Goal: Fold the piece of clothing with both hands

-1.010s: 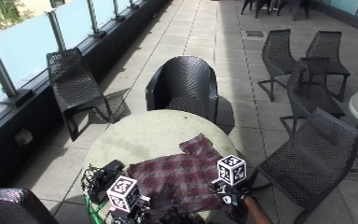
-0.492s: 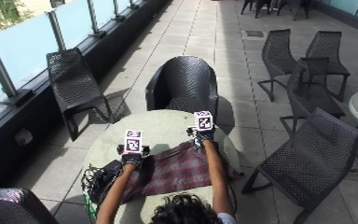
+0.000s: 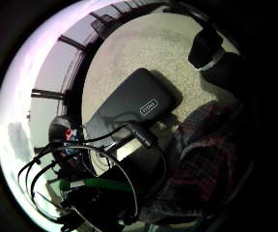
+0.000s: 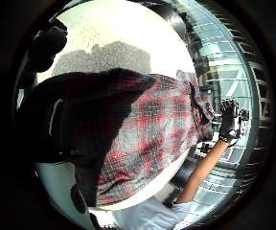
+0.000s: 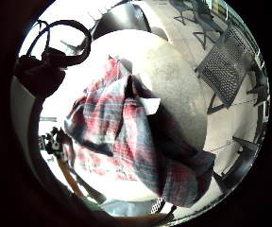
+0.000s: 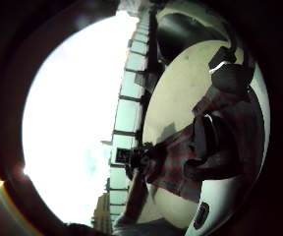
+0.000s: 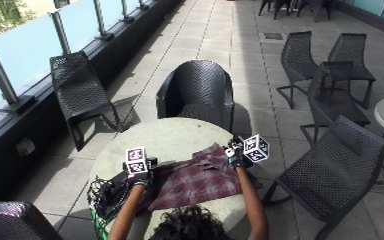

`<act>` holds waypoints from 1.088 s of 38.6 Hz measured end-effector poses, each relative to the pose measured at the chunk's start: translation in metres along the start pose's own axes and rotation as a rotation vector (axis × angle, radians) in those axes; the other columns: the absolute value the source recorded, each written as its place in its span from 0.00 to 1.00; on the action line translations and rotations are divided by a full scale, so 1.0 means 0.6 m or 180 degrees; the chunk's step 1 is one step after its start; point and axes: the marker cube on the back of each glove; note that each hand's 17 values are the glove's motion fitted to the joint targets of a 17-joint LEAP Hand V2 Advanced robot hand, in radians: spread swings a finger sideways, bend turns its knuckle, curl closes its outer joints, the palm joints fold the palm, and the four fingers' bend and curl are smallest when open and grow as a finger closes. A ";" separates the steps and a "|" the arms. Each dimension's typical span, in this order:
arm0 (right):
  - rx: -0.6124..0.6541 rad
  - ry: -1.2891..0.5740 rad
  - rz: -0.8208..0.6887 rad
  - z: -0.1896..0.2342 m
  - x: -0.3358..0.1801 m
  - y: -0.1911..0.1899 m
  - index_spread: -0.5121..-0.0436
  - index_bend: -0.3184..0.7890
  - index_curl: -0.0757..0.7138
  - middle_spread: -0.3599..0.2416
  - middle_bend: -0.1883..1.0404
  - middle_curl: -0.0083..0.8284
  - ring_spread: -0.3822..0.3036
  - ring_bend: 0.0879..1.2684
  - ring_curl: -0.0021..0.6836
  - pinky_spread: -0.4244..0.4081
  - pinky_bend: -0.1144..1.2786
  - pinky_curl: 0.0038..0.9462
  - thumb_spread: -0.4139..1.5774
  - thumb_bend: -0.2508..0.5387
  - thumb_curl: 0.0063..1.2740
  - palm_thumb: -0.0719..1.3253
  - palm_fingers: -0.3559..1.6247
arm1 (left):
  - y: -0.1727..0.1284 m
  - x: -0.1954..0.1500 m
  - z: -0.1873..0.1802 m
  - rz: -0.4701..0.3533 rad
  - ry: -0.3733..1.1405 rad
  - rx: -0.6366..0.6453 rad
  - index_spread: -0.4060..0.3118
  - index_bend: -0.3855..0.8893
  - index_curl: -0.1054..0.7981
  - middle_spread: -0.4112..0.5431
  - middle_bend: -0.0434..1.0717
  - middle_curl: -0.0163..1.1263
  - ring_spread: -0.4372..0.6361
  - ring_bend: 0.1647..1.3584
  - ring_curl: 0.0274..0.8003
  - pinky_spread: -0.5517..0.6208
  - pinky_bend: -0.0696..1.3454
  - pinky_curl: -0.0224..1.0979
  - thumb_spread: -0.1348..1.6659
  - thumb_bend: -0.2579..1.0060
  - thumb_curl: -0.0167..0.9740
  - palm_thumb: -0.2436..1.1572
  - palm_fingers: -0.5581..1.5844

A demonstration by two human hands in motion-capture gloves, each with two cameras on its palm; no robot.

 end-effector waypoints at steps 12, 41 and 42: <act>-0.0512 0.1664 0.1257 -0.046 0.193 0.167 0.42 0.39 0.53 0.37 0.35 0.50 0.55 0.23 0.54 0.71 0.31 0.40 0.73 0.21 0.24 0.54 0.39 | 0.028 0.070 0.031 0.0581 -0.0832 0.1255 0.31 0.42 0.58 0.20 0.26 0.39 0.25 0.37 0.47 0.57 0.24 0.33 0.78 0.19 0.33 0.70 0.58; 0.0254 0.1955 0.0996 0.003 0.064 0.167 0.43 0.33 0.27 0.23 0.59 0.58 0.25 0.64 0.70 0.30 0.47 0.44 0.74 0.39 0.29 0.74 0.75 | 0.061 0.048 0.105 0.0386 0.0296 -0.0027 0.39 0.44 0.59 0.35 0.19 0.34 0.46 0.29 0.41 0.82 0.17 0.29 0.97 0.27 0.30 0.63 0.50; 0.0244 0.1586 0.0797 0.011 0.034 0.161 0.42 0.33 0.27 0.22 0.58 0.58 0.24 0.64 0.71 0.29 0.48 0.45 0.73 0.38 0.30 0.74 0.75 | 0.031 0.041 0.118 0.0401 0.0393 0.0185 0.38 0.44 0.59 0.35 0.19 0.34 0.46 0.30 0.41 0.82 0.17 0.29 0.96 0.26 0.30 0.62 0.50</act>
